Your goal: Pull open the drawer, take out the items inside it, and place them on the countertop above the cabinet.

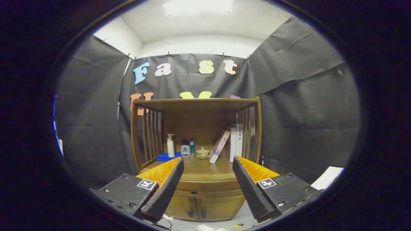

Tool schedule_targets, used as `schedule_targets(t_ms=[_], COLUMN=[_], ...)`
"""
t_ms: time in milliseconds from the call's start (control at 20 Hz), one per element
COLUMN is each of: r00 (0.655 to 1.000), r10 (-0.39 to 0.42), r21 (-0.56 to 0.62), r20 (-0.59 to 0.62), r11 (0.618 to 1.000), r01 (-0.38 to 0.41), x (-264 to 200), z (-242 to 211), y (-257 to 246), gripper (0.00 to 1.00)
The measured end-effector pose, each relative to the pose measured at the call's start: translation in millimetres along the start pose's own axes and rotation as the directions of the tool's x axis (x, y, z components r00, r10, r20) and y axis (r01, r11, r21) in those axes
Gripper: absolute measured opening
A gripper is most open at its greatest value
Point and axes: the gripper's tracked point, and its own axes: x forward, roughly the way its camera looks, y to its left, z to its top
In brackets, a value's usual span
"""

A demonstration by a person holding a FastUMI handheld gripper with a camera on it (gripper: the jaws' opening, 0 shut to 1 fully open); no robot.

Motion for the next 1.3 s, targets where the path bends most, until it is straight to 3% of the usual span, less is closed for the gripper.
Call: schedule_targets(t_ms=[850,1300], r00=[1.000,1.000], r10=[0.001,-0.014], r21=[-0.012,-0.015], r20=[0.006,-0.011], r11=[1.000,1.000], r01=[-0.001,0.014], x=[1,20], z=[16,-17], y=[-1,6], gripper=[0.99,0.99])
